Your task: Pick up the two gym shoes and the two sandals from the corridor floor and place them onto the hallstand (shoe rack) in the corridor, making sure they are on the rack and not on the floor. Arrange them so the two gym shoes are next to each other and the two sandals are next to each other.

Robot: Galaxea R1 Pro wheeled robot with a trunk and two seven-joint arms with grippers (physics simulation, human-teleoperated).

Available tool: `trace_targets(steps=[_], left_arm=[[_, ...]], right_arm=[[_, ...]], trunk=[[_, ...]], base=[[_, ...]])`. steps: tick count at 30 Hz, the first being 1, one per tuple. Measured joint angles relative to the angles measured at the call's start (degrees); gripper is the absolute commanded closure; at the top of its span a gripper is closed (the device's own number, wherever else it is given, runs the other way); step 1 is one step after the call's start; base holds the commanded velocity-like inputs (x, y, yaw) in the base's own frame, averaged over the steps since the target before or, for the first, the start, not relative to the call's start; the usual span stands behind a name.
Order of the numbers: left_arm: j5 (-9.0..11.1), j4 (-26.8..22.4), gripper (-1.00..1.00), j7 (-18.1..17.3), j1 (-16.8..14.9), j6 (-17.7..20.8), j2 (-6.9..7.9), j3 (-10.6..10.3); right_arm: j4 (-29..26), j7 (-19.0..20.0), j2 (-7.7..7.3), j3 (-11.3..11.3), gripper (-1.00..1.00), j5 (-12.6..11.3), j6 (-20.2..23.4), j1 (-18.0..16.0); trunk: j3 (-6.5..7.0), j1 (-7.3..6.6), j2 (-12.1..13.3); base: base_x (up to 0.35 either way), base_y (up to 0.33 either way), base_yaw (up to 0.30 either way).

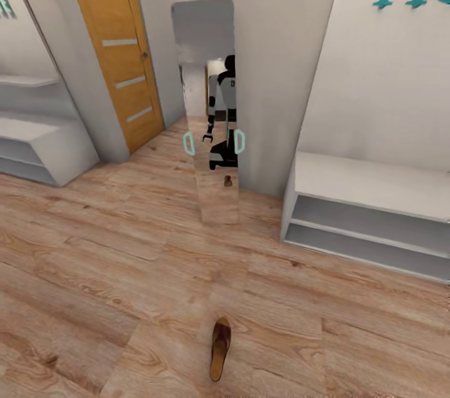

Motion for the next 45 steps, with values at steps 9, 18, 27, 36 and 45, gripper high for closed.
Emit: trace_targets(steps=[9,18,27,36,45], left_arm=[[-0.18,-0.01,-1.0,0.06,0.0,-0.01,-0.01,-0.09],[0.12,0.03,-1.0,0.1,0.01,0.0,-0.01,0.08],[0.06,-0.28,-1.0,0.12,-0.14,0.27,-0.13,-0.1],[0.14,-0.54,-1.0,0.18,-5.28,1.26,-0.18,-0.18],[0.09,-0.09,-1.0,0.09,-13.5,8.88,-0.18,-0.3]], right_arm=[[-0.02,0.0,0.0,0.04,-1.0,0.02,0.05,0.0],[-0.06,0.07,0.08,0.12,-1.0,1.25,0.08,0.0],[-0.12,0.08,0.14,0.17,-1.0,4.25,0.06,-0.01],[-5.17,0.04,-0.13,0.06,-1.0,4.7,0.05,-0.25],[-16.76,0.11,-0.3,0.05,-1.0,5.29,0.49,-1.14]], trunk=[[-0.53,0.0,0.0],[-0.89,0.0,0.0],[-0.92,0.0,0.0],[-0.92,0.0,0.0],[-0.92,0.0,0.0]], base=[[0.0,0.0,-0.231],[0.0,-0.119,-0.125],[0.0,-0.037,-0.009],[0.0,-0.003,-0.001],[0.0,0.0,0.0]])
